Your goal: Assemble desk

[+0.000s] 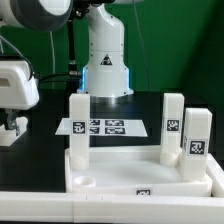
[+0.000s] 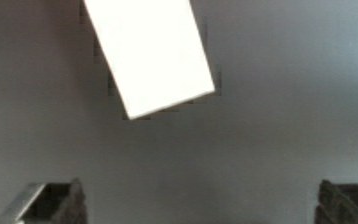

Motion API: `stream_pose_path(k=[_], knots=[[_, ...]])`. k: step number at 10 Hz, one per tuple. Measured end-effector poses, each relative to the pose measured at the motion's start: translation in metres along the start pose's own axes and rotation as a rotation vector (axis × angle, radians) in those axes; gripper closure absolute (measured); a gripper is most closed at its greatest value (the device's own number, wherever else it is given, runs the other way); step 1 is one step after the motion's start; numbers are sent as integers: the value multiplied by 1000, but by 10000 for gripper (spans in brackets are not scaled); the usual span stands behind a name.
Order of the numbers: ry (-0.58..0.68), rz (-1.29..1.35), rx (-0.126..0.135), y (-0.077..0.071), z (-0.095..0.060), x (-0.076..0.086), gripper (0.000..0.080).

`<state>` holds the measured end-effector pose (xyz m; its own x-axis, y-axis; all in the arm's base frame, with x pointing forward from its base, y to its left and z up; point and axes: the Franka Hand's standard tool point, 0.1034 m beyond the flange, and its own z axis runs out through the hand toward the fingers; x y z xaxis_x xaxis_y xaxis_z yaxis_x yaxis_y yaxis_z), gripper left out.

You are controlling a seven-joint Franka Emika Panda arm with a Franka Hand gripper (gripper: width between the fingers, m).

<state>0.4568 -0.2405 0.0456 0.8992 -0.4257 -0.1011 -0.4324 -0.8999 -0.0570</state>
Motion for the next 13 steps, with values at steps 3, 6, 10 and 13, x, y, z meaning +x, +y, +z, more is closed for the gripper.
stream_pose_path(k=[3, 6, 10, 13], knots=[[-59, -33, 5, -4, 2, -5, 150], [-189, -195, -78, -5, 8, -5, 150], [-400, -207, -65, -12, 13, -5, 150], [-649, -156, -49, -9, 25, -21, 150]])
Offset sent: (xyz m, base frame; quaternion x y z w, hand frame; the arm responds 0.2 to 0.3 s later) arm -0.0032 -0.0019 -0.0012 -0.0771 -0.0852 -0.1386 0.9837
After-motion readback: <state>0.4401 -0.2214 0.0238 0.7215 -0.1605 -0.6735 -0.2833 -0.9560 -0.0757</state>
